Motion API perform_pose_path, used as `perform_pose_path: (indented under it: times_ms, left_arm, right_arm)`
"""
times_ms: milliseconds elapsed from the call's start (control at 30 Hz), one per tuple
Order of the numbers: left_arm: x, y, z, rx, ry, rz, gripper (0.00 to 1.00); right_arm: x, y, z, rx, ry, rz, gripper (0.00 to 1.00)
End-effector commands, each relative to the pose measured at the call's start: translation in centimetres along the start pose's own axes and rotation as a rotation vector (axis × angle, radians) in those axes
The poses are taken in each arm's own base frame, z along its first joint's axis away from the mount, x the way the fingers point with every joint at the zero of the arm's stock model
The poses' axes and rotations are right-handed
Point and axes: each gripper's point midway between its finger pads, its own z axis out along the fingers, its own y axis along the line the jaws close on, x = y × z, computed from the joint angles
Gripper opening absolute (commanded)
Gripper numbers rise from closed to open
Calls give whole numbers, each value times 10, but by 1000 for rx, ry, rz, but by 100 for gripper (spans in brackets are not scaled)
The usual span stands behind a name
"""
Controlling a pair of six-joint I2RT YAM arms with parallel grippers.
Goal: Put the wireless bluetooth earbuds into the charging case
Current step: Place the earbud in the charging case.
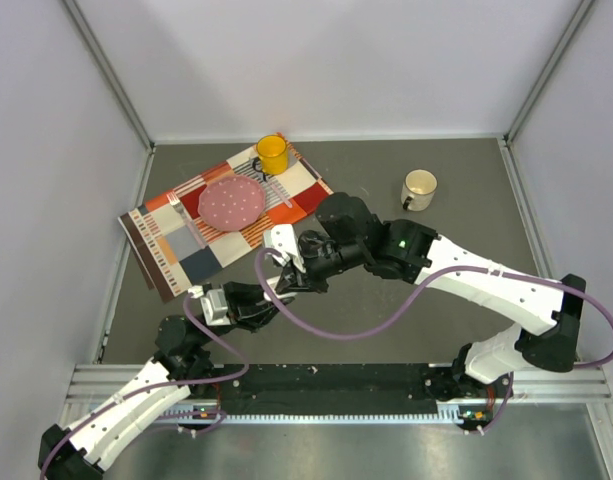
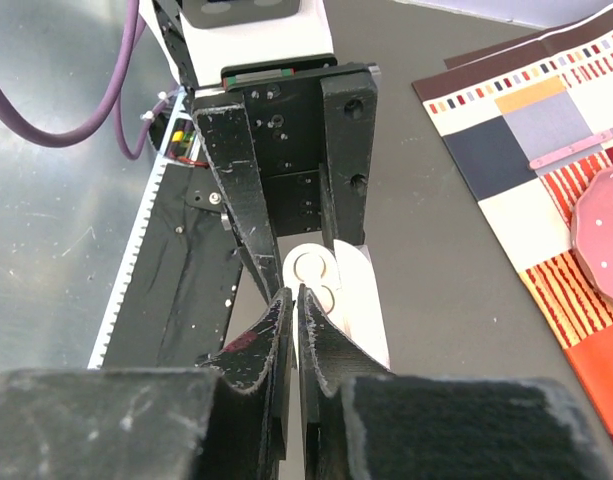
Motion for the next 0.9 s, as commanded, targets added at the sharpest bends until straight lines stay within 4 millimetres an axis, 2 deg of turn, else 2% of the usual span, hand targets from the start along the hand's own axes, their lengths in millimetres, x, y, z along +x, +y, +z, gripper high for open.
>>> perform_pose_path:
  times_ms: [0, 233, 533, 767, 867]
  left_arm:
    - [61, -1, -26, -24, 88, -56, 0]
    - [61, -2, -26, -24, 84, -55, 0]
    - [60, -1, -26, -30, 74, -52, 0]
    - [62, 0, -28, -37, 72, -50, 0]
    - [62, 1, -28, -40, 73, -48, 0]
  right_arm:
    - [-11, -1, 5, -6, -49, -14, 3]
    - [3, -7, 16, 1, -12, 6, 0]
    - [18, -5, 20, 0, 22, 30, 0]
    - [18, -4, 15, 14, 22, 25, 0]
    - [12, -5, 12, 22, 9, 18, 0]
